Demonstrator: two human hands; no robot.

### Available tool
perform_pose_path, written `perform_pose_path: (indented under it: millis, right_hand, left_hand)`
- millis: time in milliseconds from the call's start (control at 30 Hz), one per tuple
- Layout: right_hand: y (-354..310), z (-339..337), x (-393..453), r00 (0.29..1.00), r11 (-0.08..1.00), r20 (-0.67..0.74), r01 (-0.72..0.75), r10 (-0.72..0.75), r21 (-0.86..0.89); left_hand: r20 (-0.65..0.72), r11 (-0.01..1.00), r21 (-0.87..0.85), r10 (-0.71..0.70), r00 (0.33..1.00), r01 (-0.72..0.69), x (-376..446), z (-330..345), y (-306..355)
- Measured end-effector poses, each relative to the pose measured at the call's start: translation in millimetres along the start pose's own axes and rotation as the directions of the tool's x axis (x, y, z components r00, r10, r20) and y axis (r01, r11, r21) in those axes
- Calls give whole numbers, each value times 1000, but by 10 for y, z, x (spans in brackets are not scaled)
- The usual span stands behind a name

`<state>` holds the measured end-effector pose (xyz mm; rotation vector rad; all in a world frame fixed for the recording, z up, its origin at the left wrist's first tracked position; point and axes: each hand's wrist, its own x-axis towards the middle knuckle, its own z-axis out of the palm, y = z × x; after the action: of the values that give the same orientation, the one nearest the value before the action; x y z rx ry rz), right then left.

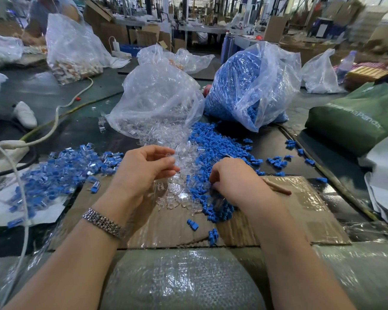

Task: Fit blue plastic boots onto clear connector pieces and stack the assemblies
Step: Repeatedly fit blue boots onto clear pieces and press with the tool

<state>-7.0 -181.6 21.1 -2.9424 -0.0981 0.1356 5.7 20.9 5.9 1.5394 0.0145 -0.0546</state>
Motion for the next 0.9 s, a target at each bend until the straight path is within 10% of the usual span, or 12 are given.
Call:
perform_pose_path:
  millis: [200, 467, 900]
  right_hand:
    - [42, -44, -7, 996, 998, -83, -37, 42, 54]
    - [11, -174, -153, 949, 745, -312, 233, -36, 624]
    - [-63, -152, -215, 817, 668, -488, 550, -307, 502]
  left_hand:
    - [18, 998, 60, 3, 1000, -4, 3, -35, -12]
    - [304, 932, -308, -93, 948, 191, -10, -34, 20]
    - [400, 928, -325, -38, 916, 180, -96, 17, 43]
